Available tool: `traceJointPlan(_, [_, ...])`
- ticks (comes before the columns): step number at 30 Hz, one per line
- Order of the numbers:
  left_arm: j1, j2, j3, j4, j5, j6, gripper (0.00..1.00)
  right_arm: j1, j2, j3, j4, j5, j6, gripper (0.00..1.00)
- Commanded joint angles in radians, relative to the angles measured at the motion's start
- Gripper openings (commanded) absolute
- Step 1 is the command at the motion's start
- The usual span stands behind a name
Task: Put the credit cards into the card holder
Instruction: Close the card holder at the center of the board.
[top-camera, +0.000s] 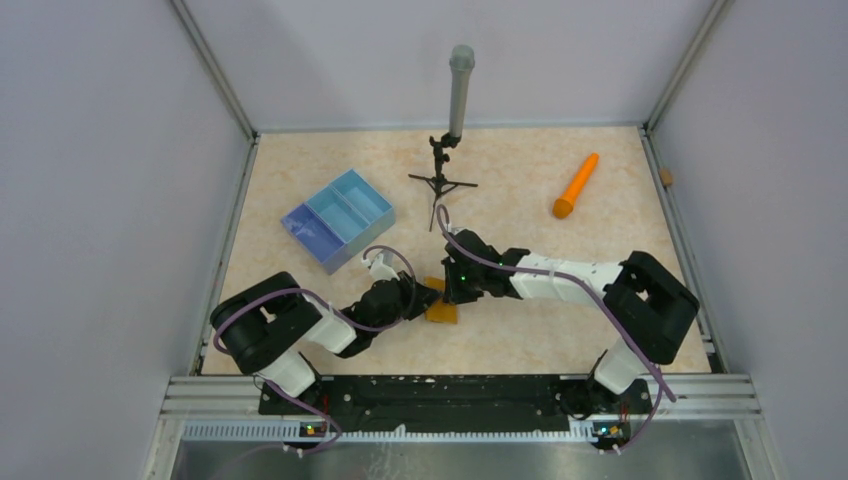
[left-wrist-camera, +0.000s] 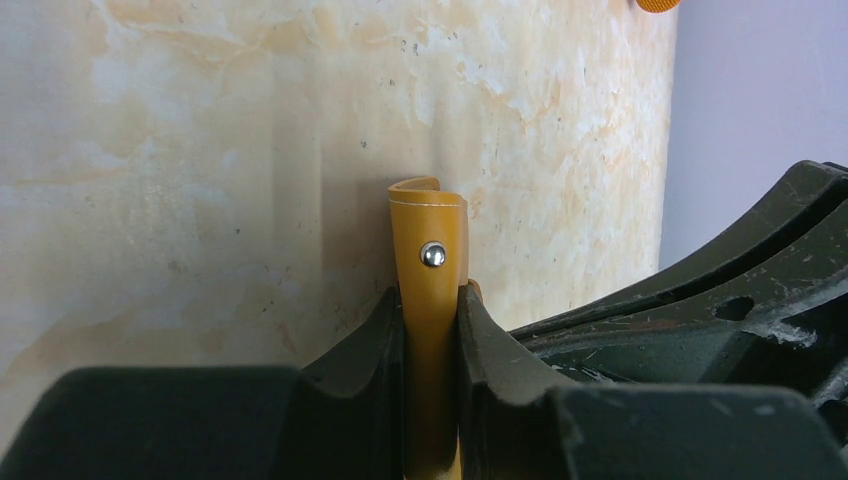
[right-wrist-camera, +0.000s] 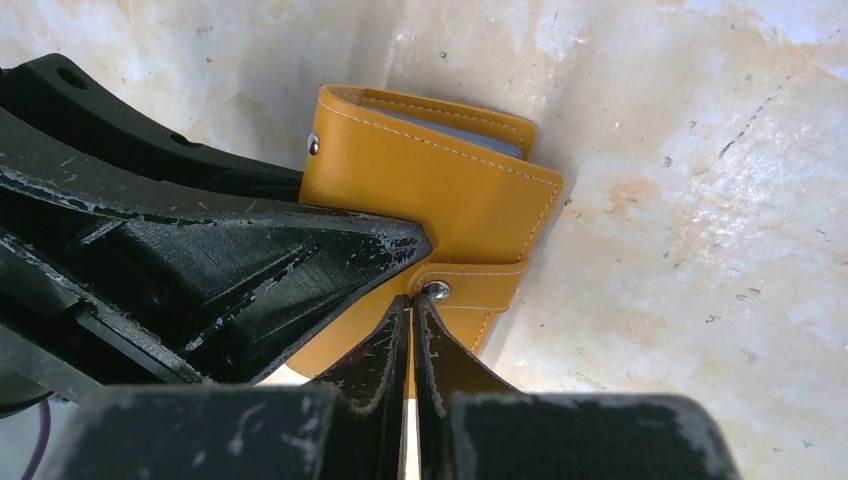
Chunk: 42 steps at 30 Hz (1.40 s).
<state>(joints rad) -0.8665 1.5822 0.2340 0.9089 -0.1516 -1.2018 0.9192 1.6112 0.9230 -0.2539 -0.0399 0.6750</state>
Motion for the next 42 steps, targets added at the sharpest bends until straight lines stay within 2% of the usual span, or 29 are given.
traceJointPlan(1, [-0.011,0.057,-0.034,-0.242,0.035,0.077,0.00,-0.010,0.015,-0.013,0.045,-0.046,0.021,0.00])
traceJointPlan(15, [-0.011,0.053,-0.038,-0.242,0.035,0.079,0.00,-0.060,0.004,-0.104,0.120,-0.115,0.071,0.00])
traceJointPlan(20, [-0.010,0.052,-0.035,-0.239,0.037,0.080,0.00,-0.059,-0.041,-0.072,0.136,-0.149,0.036,0.00])
traceJointPlan(21, [-0.011,0.052,-0.035,-0.237,0.037,0.079,0.00,-0.060,-0.061,-0.063,0.128,-0.143,0.027,0.11])
traceJointPlan(23, [-0.011,0.053,-0.032,-0.234,0.042,0.076,0.00,-0.060,-0.108,-0.060,0.106,-0.103,0.014,0.40])
traceJointPlan(24, [-0.011,0.053,-0.029,-0.229,0.044,0.073,0.00,-0.060,-0.130,-0.063,0.090,-0.070,0.006,0.50])
traceJointPlan(25, [-0.011,0.053,-0.027,-0.227,0.045,0.072,0.00,-0.060,-0.153,-0.068,0.076,-0.032,0.000,0.57])
traceJointPlan(27, [-0.011,0.052,-0.024,-0.226,0.056,0.076,0.00,-0.060,-0.191,-0.083,0.053,0.045,-0.012,0.66])
traceJointPlan(32, [-0.011,0.020,-0.041,-0.227,0.090,0.080,0.34,-0.060,-0.244,-0.129,0.073,0.143,-0.086,0.72])
traceJointPlan(34, [-0.011,0.005,-0.041,-0.233,0.111,0.087,0.42,-0.060,-0.265,-0.162,0.124,0.146,-0.109,0.73])
traceJointPlan(36, [-0.011,-0.013,-0.037,-0.253,0.130,0.091,0.49,-0.060,-0.289,-0.208,0.202,0.141,-0.119,0.74])
traceJointPlan(39, [-0.011,-0.061,-0.038,-0.315,0.136,0.090,0.57,-0.060,-0.344,-0.266,0.300,0.261,-0.048,0.74])
traceJointPlan(42, [-0.011,-0.130,-0.042,-0.401,0.108,0.108,0.64,-0.059,-0.404,-0.327,0.368,0.252,-0.077,0.75])
